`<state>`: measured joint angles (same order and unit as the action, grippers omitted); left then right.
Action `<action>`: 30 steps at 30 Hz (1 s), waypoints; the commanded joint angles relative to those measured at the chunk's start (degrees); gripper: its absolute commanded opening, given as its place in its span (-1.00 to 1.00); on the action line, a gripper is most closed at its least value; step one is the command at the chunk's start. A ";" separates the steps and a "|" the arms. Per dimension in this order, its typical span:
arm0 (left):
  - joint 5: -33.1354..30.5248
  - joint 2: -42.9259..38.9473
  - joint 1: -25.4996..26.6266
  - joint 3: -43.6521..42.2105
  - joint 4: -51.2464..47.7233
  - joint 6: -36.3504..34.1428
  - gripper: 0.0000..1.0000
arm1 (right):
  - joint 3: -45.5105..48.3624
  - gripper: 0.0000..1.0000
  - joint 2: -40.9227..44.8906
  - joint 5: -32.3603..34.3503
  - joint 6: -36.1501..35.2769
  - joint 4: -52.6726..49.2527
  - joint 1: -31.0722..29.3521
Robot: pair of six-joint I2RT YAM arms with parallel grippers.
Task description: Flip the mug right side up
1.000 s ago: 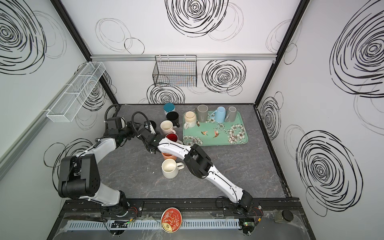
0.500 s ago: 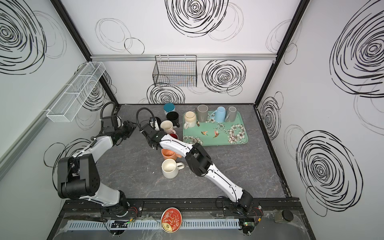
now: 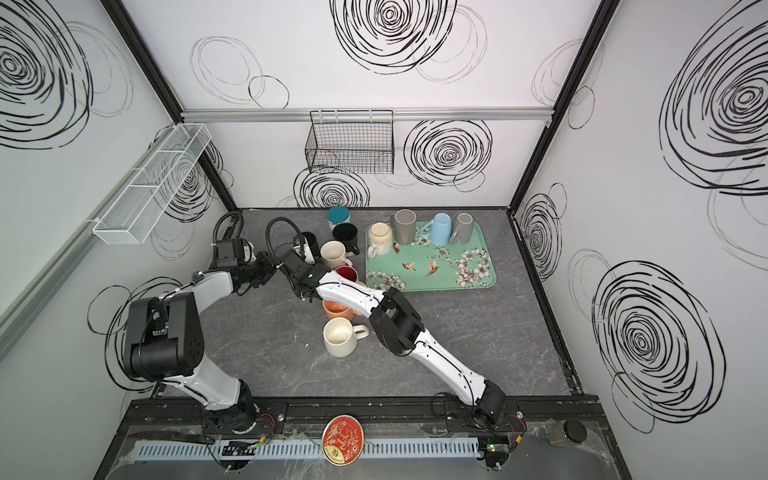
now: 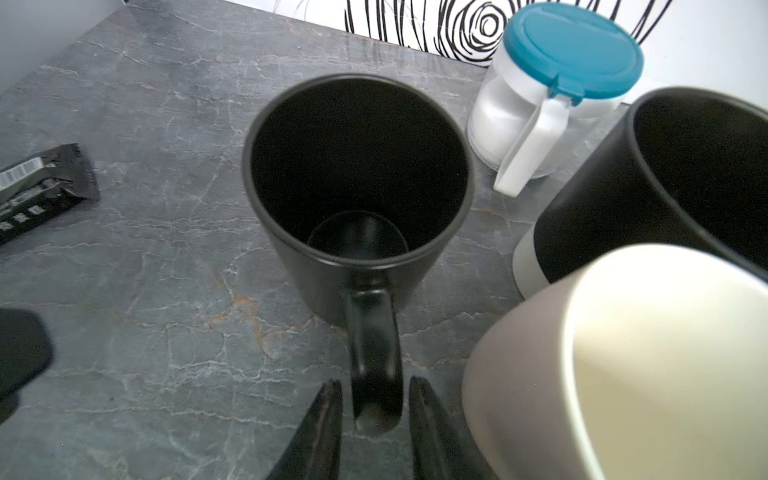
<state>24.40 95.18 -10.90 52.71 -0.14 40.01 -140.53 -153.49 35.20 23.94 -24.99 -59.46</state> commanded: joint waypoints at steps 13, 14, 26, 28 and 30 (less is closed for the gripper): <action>2.82 13.14 2.90 11.58 0.87 -3.44 -0.40 | 0.61 -0.08 15.66 -8.45 -2.56 1.27 -0.23; 2.91 14.19 3.36 12.69 0.77 -3.40 -0.40 | 0.61 -0.06 16.60 -8.77 -2.55 0.92 -0.01; 0.97 20.61 9.13 22.44 -1.31 -0.72 -0.41 | 18.21 0.05 34.38 -15.24 0.50 -6.60 15.45; -0.39 20.30 9.35 22.44 -1.19 -0.23 -0.41 | 25.32 0.07 38.12 -16.71 -0.72 -2.86 18.80; -0.48 20.20 9.46 23.21 -2.39 0.16 -0.39 | 30.36 0.07 41.27 -19.31 -0.38 -0.33 23.05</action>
<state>25.32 115.04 -1.52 73.93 -1.65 39.16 -115.48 -116.16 19.70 23.22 -27.44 -39.83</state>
